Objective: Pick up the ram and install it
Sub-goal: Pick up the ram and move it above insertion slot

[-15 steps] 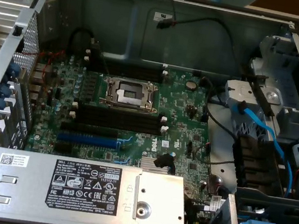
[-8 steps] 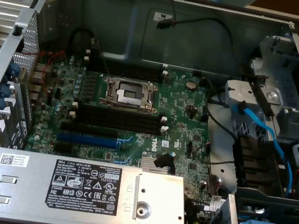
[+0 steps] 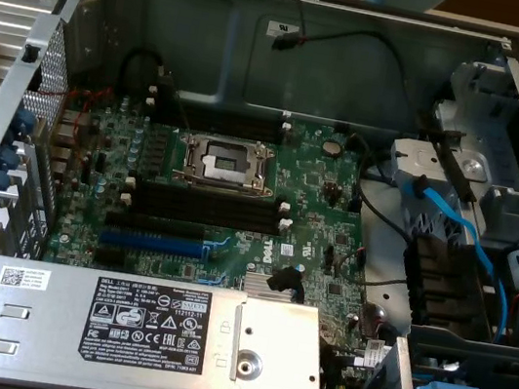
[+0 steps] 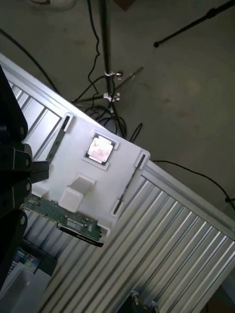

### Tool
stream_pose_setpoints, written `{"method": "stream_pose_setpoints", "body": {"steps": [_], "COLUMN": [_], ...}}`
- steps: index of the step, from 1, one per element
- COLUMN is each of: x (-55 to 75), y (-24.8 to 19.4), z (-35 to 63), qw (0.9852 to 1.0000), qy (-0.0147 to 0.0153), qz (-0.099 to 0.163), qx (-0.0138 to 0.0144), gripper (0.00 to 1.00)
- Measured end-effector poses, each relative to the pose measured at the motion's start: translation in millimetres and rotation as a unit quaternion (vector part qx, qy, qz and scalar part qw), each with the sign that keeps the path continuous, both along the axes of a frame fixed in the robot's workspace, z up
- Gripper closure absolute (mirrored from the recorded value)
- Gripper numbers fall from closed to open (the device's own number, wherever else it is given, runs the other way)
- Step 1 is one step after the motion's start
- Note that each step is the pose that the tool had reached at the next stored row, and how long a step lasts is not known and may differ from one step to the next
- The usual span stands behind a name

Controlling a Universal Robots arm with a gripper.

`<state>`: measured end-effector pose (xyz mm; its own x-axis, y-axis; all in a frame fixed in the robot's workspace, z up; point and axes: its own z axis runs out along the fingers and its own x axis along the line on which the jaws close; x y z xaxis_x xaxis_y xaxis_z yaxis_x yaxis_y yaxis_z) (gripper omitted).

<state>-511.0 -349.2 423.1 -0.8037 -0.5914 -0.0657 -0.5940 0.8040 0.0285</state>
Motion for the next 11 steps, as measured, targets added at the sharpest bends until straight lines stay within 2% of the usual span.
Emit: {"method": "stream_pose_setpoints", "body": {"steps": [3, 6, 11], "x": [0.0, 0.0, 0.0], "y": [0.0, 0.0, 0.0], "z": [0.0, 0.1, 0.0], "qw": [0.9996, 0.9986, 0.9955], "qy": [0.0011, 0.0033, 0.0079], "qz": [0.027, 0.053, 0.095], "qx": [0.0005, 0.0009, 0.0013], "gripper": [0.9, 0.9, 0.9]}}
